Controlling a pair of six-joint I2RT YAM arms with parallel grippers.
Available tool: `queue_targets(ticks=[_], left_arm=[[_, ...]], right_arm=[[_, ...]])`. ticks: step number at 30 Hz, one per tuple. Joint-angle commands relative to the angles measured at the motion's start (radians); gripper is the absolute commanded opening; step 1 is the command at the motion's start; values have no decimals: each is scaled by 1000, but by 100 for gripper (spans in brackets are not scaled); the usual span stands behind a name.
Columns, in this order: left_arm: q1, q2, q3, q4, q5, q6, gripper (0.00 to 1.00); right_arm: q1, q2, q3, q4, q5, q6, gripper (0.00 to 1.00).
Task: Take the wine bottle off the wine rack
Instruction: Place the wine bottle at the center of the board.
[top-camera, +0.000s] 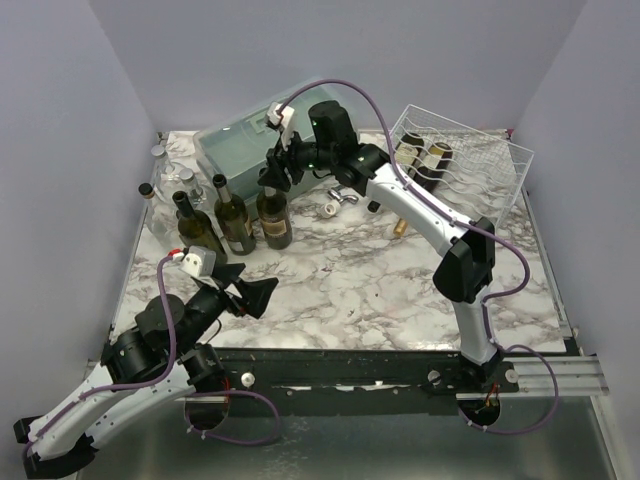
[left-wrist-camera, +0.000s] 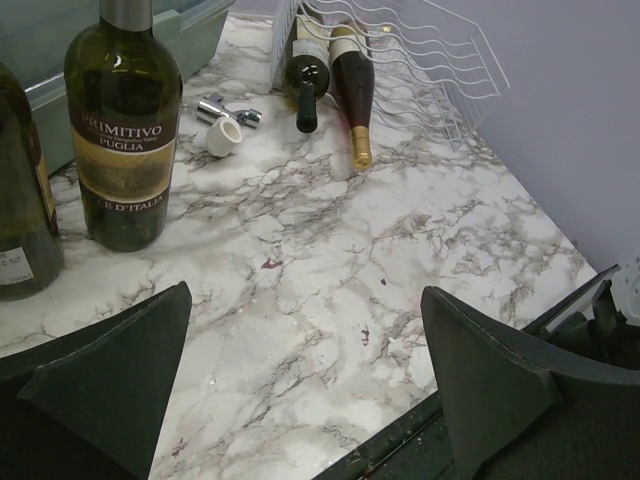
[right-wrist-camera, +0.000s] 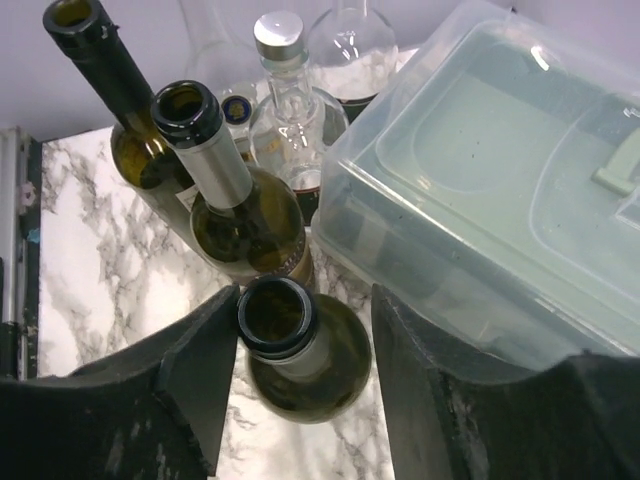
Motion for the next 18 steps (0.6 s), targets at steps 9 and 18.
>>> queue_targets(ticks=[9, 18], left_arm=[[3, 23, -16, 18, 40, -23, 99], [4, 80, -40, 125, 119, -42, 99]], right_arm=[[9, -108, -48, 5, -18, -40, 93], [7, -302, -198, -59, -39, -134, 99]])
